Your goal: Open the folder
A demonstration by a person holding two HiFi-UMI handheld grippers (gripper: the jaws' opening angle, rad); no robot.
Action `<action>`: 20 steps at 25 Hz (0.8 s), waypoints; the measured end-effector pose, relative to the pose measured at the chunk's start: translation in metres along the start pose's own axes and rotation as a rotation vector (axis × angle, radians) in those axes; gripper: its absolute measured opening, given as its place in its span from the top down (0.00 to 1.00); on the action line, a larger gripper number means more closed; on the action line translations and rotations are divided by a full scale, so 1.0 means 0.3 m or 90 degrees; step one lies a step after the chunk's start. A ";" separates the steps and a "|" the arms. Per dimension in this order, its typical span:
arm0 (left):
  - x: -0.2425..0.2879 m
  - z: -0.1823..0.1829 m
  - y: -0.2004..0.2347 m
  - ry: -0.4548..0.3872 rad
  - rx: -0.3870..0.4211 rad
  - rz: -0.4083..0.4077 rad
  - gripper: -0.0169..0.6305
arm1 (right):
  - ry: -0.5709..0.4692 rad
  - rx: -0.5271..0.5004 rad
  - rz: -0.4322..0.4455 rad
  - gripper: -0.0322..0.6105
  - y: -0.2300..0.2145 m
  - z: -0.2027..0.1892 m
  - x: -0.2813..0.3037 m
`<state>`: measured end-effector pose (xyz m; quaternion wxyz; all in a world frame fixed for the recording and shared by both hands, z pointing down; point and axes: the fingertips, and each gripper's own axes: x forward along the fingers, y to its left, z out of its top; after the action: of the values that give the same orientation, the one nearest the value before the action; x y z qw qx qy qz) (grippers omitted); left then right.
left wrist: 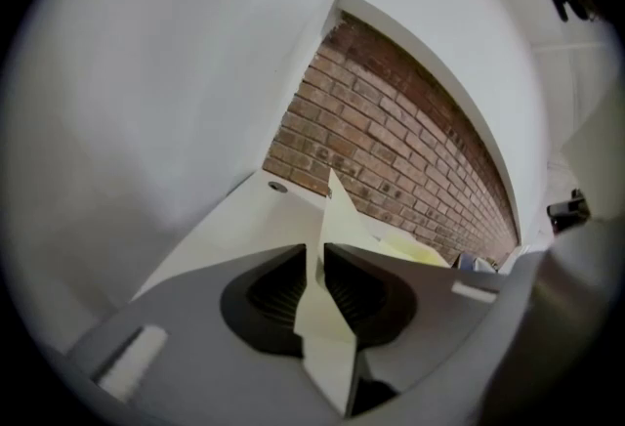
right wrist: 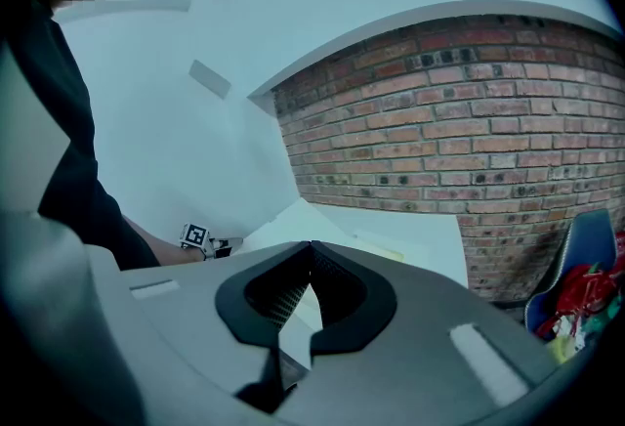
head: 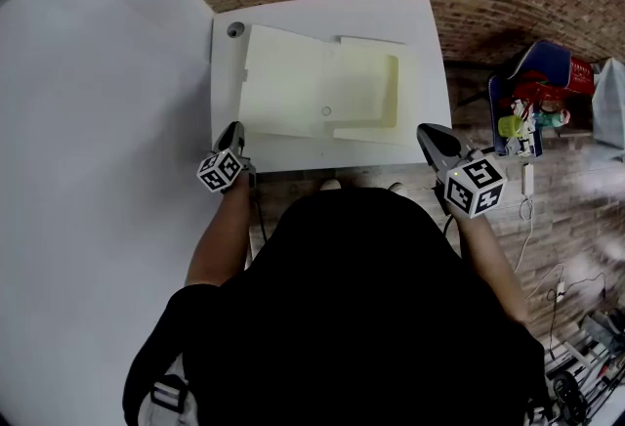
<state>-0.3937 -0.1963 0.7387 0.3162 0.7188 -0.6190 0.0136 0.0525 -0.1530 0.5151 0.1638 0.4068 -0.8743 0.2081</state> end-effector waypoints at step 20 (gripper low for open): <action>-0.047 0.211 -0.088 -0.092 -0.018 -0.047 0.93 | 0.000 0.004 -0.001 0.95 -0.032 0.008 -0.008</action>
<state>-0.3967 -0.2129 0.6706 0.2814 0.7357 -0.6133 -0.0587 0.0612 -0.1583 0.5141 0.1624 0.4081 -0.8733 0.2108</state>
